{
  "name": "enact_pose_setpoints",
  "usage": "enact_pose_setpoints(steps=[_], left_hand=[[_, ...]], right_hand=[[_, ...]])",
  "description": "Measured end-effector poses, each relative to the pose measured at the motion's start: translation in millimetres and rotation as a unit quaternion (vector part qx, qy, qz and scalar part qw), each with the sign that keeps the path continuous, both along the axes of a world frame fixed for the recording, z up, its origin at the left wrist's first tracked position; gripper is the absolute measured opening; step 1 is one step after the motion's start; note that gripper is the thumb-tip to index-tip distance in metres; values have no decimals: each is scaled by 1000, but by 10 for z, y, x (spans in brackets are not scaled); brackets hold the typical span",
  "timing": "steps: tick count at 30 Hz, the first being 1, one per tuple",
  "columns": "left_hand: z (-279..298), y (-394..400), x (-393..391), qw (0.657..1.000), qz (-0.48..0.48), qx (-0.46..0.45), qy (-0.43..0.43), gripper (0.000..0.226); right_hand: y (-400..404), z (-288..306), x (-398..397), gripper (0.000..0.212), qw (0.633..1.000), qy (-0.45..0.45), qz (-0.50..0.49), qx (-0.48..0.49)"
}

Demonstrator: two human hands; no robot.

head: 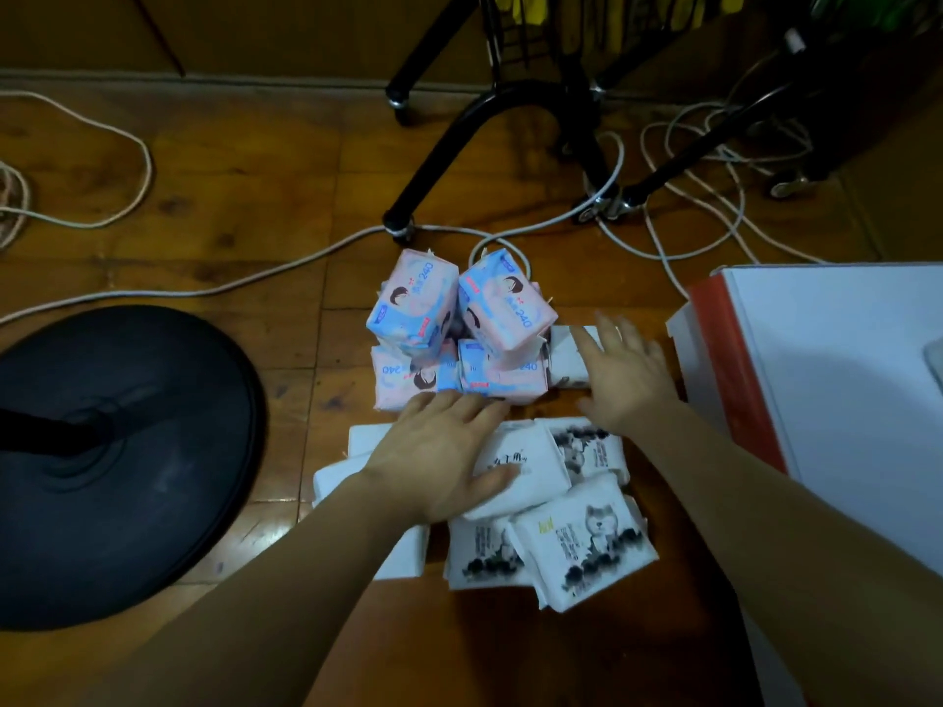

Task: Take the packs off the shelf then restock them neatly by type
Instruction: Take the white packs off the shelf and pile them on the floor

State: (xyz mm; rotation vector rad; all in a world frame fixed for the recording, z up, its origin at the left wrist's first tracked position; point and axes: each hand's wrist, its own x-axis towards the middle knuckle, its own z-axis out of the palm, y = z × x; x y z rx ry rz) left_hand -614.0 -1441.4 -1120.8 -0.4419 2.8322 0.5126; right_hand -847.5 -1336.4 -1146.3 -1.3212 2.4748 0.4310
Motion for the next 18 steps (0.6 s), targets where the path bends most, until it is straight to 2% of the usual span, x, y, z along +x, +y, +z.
enact_pose_setpoints(steps=[4, 8, 10, 14, 18], left_hand=[[-66, -24, -17, 999, -32, -2, -10, 74], [-42, -20, -27, 999, -48, -8, -10, 70], [-2, -14, -24, 999, -48, -12, -12, 70], [177, 63, 8, 1000, -22, -11, -13, 69], [351, 230, 39, 999, 16, -12, -31, 70]], right_hand=[[-87, -125, -127, 100, 999, 30, 12, 18], [-86, -96, -113, 73, 997, 60, 36, 18], [-40, 45, -123, 69, 999, 40, 24, 1], [187, 509, -129, 77, 998, -16, 15, -52], [474, 870, -10, 81, 997, -64, 40, -32]])
